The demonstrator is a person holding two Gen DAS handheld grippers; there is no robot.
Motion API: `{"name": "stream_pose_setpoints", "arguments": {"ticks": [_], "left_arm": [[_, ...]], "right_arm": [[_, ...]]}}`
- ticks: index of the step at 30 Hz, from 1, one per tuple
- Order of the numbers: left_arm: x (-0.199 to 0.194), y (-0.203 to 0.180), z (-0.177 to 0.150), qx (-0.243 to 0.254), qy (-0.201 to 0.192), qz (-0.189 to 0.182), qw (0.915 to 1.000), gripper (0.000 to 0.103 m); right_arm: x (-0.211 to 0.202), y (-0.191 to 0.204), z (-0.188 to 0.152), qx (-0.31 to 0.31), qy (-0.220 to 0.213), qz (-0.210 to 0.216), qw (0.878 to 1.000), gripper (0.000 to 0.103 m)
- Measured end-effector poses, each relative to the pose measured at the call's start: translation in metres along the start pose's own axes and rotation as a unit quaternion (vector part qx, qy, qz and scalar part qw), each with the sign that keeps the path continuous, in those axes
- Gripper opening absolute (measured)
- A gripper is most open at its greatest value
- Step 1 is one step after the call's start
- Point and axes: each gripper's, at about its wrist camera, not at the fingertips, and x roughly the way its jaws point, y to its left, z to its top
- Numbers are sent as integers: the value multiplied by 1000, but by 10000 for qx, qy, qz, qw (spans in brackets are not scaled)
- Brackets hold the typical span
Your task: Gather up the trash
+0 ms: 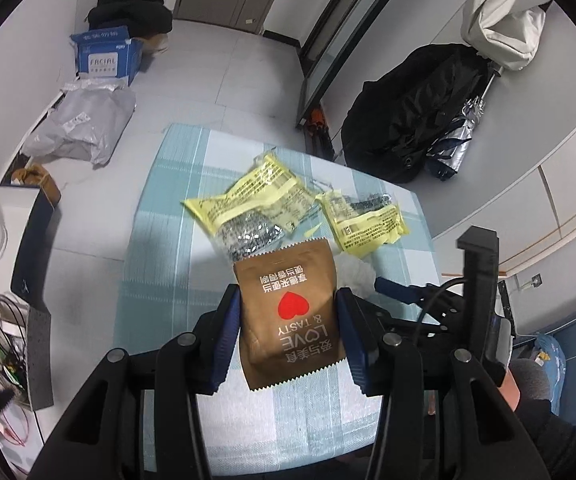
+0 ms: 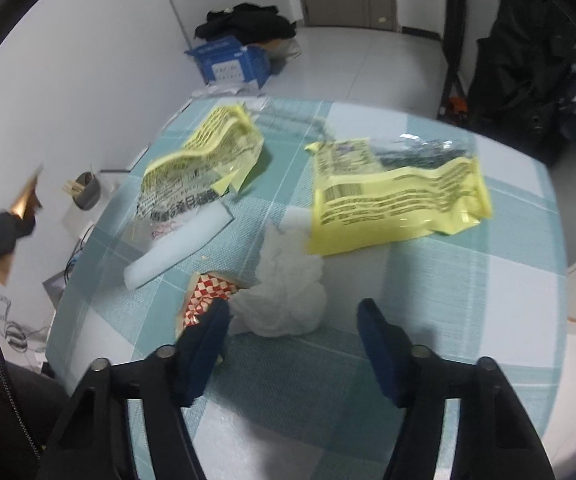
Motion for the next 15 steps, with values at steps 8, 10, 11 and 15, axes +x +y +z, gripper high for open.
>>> {"name": "stream_pose_setpoints", "arguments": {"ticks": [8, 10, 11, 15], "left_arm": [[-3, 2, 0, 107, -46, 59, 9999, 42], [-3, 2, -1, 94, -43, 69, 9999, 42], [-3, 1, -1, 101, -44, 75, 9999, 42], [-4, -4, -2, 187, -86, 144, 9997, 42]], "right_arm": [[6, 7, 6, -139, -66, 98, 9998, 10], [5, 10, 5, -212, -68, 104, 9997, 8], [5, 11, 4, -248, -84, 78, 9996, 7], [-2, 10, 3, -228, -171, 47, 9996, 6]]}}
